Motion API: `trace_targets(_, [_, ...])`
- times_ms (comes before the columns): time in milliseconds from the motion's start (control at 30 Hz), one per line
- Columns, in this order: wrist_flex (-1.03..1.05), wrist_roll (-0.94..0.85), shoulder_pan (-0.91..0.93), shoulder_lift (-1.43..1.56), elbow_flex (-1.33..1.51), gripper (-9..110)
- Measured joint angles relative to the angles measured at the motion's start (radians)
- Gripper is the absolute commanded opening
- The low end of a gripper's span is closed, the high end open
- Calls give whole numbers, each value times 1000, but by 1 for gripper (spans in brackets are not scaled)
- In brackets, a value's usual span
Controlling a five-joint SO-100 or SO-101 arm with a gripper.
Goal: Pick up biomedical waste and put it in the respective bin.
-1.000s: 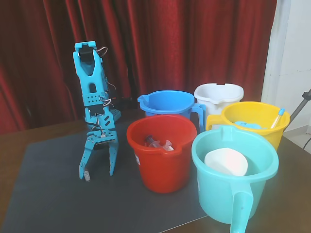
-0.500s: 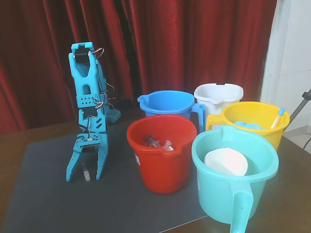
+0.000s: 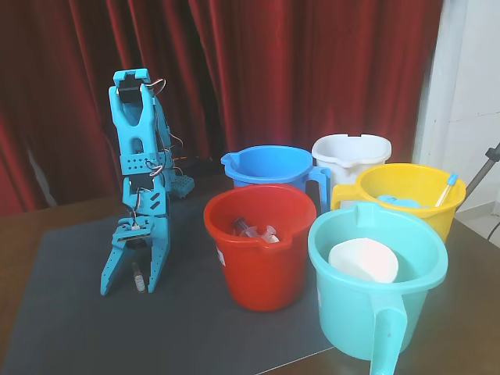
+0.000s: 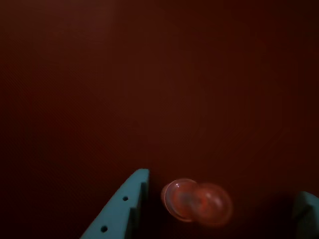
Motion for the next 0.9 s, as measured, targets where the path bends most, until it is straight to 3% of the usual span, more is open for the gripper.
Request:
trace_targets(633, [-8, 55, -74, -31, -6, 29])
trace_targets(767, [-86, 55, -74, -133, -55, 15])
trace_targets(900, [-242, 46, -71, -276, -100, 11])
